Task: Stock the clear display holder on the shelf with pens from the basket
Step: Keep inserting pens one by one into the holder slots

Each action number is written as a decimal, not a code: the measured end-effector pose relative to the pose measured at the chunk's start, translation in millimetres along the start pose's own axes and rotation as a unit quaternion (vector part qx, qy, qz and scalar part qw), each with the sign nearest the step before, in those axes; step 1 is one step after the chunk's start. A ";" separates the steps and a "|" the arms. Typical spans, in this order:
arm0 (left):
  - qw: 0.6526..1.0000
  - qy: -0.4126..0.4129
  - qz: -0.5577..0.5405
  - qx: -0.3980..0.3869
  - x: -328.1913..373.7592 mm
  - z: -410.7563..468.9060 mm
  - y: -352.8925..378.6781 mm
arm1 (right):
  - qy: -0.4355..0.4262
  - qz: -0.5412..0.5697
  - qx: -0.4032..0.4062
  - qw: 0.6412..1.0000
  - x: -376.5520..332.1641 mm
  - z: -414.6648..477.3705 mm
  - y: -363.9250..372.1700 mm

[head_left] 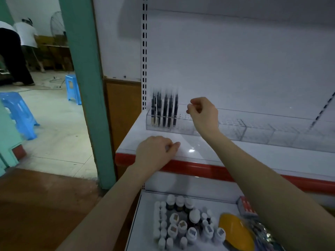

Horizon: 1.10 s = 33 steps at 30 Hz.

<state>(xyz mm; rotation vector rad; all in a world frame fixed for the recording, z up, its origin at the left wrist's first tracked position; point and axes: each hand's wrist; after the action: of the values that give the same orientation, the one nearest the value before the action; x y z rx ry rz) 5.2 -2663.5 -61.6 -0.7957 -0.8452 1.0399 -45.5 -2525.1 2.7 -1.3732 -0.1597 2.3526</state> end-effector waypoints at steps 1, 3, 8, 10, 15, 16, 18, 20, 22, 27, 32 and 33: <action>1.000 -0.002 0.002 -0.004 1.0 0.1 -1.2 | -0.006 0.022 0.015 1.000 -2.4 -10.7 -6.5; 1.000 -0.006 0.013 -0.007 2.3 0.3 -0.7 | -0.018 0.057 0.034 0.998 -6.4 -34.9 -20.2; 0.995 0.055 -0.014 0.077 5.0 -9.7 -0.7 | -0.012 0.115 0.016 0.993 -7.4 -112.5 -54.2; 0.966 0.137 -0.065 0.210 11.3 -29.1 3.7 | -0.010 0.133 0.015 0.991 4.7 -148.1 -65.0; 0.938 0.180 -0.259 0.145 51.8 -149.0 80.3 | 0.093 0.095 -0.036 0.990 96.0 -249.3 -72.7; 0.945 0.158 -0.281 0.052 56.3 -176.4 108.2 | 0.136 0.073 -0.059 0.986 123.7 -270.3 -70.5; 0.946 0.104 -0.278 -0.131 56.3 -230.4 172.7 | 0.240 0.026 -0.102 0.965 182.0 -314.6 -66.4; 0.933 0.070 -0.240 -0.258 51.7 -277.6 233.1 | 0.330 -0.023 -0.125 0.935 239.3 -359.4 -63.3; 0.918 0.059 -0.194 -0.341 50.5 -314.3 280.2 | 0.404 -0.062 -0.136 0.903 287.1 -401.3 -62.3; 0.878 0.021 -0.122 -0.463 49.8 -360.5 370.2 | 0.488 -0.173 -0.226 0.825 369.1 -471.0 -56.0; 0.863 0.054 -0.040 -0.500 48.8 -374.0 435.7 | 0.418 -0.252 -0.309 0.816 422.5 -476.7 -33.5; 0.859 0.068 -0.025 -0.506 47.9 -376.7 444.5 | 0.405 -0.264 -0.334 0.809 429.4 -474.1 -26.6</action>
<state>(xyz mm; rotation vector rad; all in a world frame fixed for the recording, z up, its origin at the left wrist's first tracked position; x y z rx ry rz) 174.2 -2541.6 -607.8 -1.6951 -1.2890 0.4113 182.4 -2378.0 -577.2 -2.1632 -1.0222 1.1183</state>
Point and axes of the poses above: each hand's wrist, its own z-axis towards the middle knuckle, its own y-axis out of the palm, x = y × z, and after that the axes turned 5 degrees about z, right-handed
